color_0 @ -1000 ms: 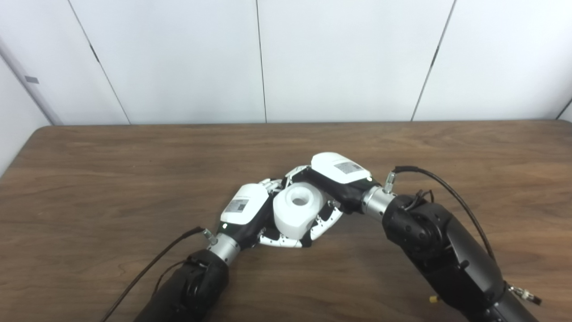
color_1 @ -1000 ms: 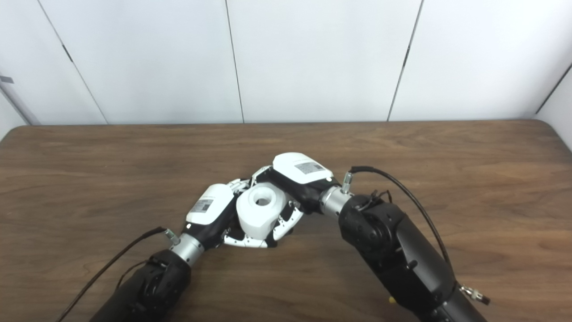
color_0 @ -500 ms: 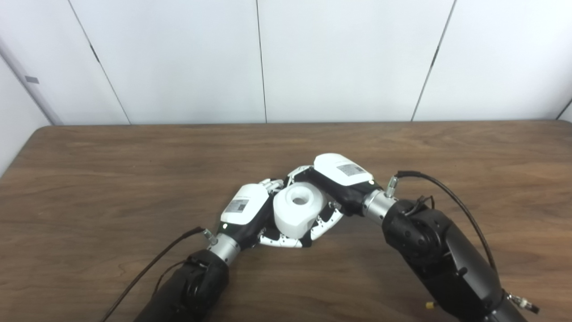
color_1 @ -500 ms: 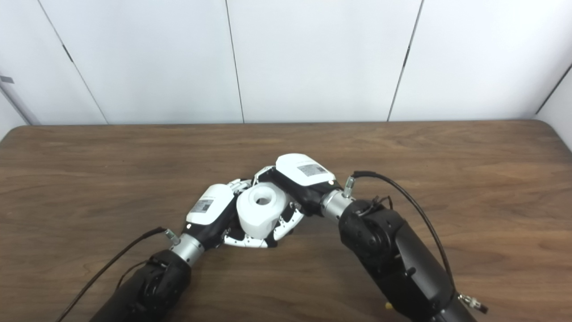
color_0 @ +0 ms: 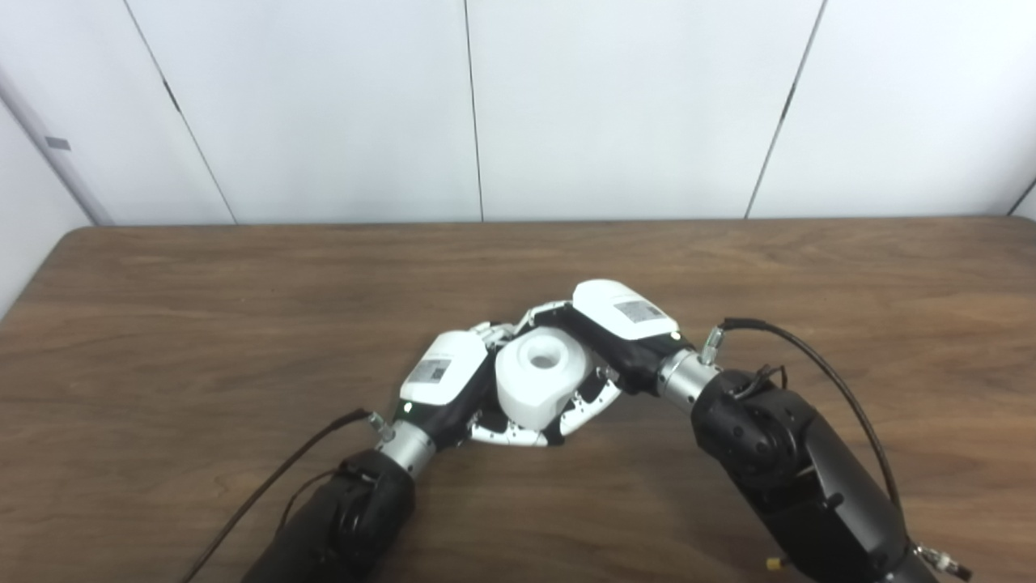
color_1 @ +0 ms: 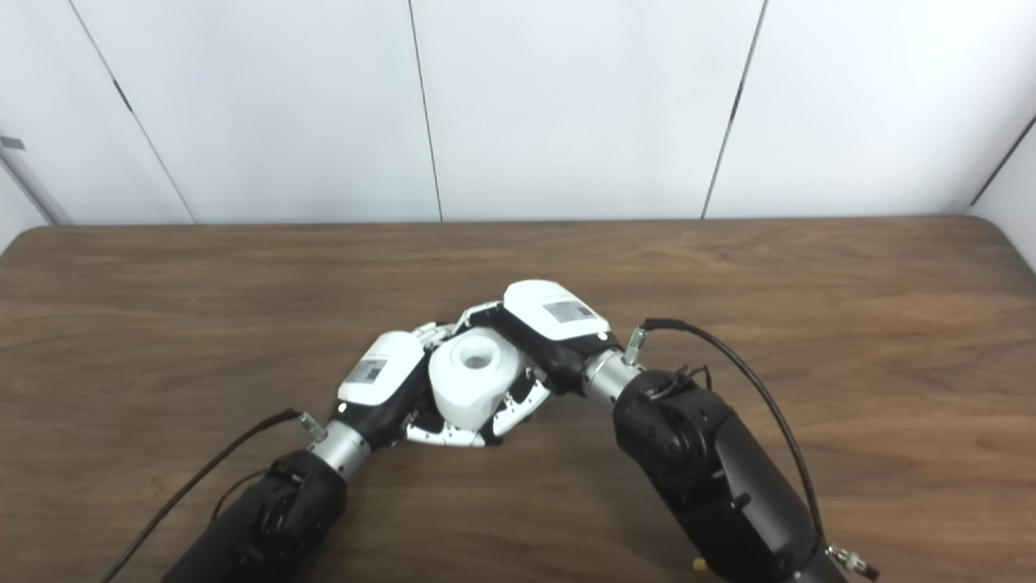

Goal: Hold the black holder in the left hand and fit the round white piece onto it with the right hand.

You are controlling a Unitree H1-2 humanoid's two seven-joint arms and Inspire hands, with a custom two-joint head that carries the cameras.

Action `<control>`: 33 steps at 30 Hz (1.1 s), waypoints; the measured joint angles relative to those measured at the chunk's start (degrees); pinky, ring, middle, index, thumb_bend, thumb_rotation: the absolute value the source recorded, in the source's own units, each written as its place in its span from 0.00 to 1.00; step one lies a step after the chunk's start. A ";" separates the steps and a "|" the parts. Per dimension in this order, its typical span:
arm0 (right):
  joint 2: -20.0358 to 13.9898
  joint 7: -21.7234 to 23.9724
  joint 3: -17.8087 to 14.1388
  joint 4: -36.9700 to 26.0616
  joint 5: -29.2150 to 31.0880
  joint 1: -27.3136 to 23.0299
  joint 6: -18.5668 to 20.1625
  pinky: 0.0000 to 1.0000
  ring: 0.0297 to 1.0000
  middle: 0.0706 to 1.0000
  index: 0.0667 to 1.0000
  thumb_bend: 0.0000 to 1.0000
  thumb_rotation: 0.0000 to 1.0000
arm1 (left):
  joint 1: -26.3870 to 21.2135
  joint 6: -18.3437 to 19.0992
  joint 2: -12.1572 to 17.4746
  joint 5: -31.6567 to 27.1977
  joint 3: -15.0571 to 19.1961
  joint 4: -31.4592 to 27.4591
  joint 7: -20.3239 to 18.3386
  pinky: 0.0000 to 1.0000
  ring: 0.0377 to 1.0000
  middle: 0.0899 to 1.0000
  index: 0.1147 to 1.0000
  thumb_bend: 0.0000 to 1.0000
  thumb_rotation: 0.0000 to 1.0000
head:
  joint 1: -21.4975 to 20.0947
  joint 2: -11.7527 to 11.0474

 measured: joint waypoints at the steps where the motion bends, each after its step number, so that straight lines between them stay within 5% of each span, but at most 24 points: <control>1: 0.10 -0.02 -0.17 0.12 0.01 0.00 -0.02 0.55 0.63 0.71 0.84 0.81 0.11 | 0.00 0.00 0.00 -0.03 0.00 0.01 0.00 0.90 0.86 0.84 0.42 0.52 0.06 | 0.00 0.00; 14: 0.43 0.01 -0.96 0.84 0.37 -0.05 -0.26 0.53 0.62 0.71 0.85 0.82 0.10 | 0.02 0.00 0.00 -0.30 0.00 0.04 0.00 0.90 0.86 0.84 0.42 0.52 0.06 | -0.09 0.09; 33: 0.40 -0.01 -2.63 0.94 1.20 -0.04 -0.61 0.52 0.64 0.80 1.00 0.88 0.12 | -0.01 -0.01 0.05 -0.33 -0.06 0.04 0.00 0.90 0.86 0.85 0.42 0.52 0.06 | 0.00 0.61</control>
